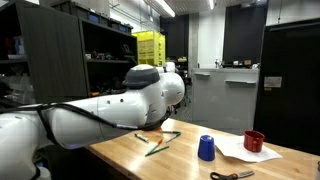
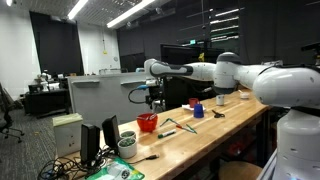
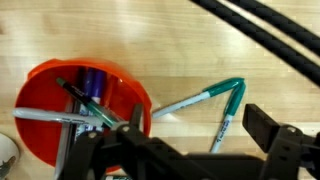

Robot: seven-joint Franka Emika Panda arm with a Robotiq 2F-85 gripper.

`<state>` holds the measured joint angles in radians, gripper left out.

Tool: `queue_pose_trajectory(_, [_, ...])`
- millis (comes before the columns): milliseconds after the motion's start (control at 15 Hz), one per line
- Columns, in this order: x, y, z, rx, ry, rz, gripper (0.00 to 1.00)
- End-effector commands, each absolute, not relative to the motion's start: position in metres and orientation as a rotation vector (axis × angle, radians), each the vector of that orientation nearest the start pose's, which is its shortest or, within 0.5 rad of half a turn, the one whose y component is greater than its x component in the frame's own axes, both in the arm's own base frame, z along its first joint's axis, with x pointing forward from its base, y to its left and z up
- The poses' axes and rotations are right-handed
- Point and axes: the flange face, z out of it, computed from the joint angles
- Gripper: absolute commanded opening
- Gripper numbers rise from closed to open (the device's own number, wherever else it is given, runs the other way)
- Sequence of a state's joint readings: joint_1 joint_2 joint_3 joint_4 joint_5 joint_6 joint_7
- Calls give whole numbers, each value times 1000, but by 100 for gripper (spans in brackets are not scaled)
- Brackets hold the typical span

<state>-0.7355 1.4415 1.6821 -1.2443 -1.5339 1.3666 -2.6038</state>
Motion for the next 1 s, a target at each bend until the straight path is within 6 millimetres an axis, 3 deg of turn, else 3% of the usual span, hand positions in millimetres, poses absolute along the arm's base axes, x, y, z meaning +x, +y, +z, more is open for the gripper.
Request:
queue_pose_trajectory(0, [726, -19, 366, 66, 3089, -163, 100])
queue_pose_trajectory(467, [723, -106, 400, 265, 2987, -221, 100])
queue_pose_trajectory(933, [708, -169, 416, 375, 2925, -203, 100])
